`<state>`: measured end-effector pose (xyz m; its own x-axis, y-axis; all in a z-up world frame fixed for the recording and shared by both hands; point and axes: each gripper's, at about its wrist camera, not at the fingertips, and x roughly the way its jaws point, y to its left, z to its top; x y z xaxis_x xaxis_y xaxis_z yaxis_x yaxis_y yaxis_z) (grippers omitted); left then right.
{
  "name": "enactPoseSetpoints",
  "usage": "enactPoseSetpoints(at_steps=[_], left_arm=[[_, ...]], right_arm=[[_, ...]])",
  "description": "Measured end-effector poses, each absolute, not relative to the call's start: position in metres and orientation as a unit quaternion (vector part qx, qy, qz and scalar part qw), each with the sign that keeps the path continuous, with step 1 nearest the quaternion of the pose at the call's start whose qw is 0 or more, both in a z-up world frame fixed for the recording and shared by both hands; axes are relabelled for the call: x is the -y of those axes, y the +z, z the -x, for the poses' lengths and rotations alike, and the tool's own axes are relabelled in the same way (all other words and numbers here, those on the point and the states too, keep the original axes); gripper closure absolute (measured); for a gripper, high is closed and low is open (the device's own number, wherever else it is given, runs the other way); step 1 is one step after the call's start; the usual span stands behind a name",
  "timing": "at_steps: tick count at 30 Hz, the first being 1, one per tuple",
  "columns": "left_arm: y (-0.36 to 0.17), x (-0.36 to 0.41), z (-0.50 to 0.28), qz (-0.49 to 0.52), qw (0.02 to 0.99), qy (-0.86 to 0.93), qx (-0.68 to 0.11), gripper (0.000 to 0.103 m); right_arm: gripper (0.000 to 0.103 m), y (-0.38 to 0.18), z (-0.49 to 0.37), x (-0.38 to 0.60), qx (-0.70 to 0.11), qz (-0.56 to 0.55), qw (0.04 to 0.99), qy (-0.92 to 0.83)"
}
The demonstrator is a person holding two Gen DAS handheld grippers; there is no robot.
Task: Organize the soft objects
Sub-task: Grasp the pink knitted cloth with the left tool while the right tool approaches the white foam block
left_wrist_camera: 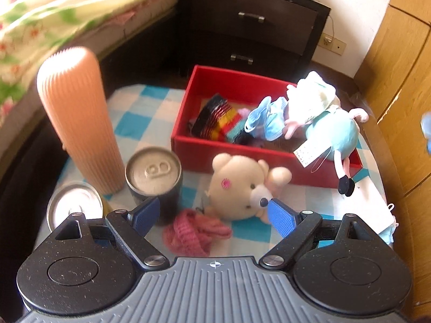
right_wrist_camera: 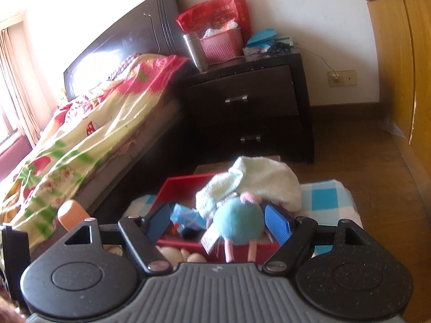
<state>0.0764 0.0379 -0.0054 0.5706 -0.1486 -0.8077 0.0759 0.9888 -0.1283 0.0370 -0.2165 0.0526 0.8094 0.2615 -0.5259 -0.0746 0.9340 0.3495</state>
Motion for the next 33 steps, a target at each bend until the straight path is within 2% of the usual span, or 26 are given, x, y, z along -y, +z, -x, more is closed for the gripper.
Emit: enactPoseSetpoints(at_steps=[5,24,28,31,33], left_arm=[[-0.028,-0.036,-0.075,0.040,0.869,-0.059,-0.490,0.018],[-0.067,-0.024,-0.096,0.024,0.856,-0.021,-0.516,0.019],[-0.081,-0.020,-0.103,0.016,0.851,-0.006,-0.524,0.030],[-0.084,-0.018,-0.103,0.007,0.852,-0.004,-0.523,0.052],[-0.084,-0.020,-0.102,0.012,0.850,-0.011,-0.527,0.055]], right_arm=[[0.047,0.034,-0.021,0.225,-0.320,-0.160,0.930,0.086],[0.047,-0.013,-0.005,0.273,-0.384,-0.161,0.908,0.042],[0.047,-0.020,-0.011,0.271,-0.395,-0.149,0.906,0.041],[0.047,-0.025,-0.015,0.277,-0.401,-0.148,0.903,0.028],[0.047,-0.029,-0.018,0.284,-0.406,-0.153,0.901,0.017]])
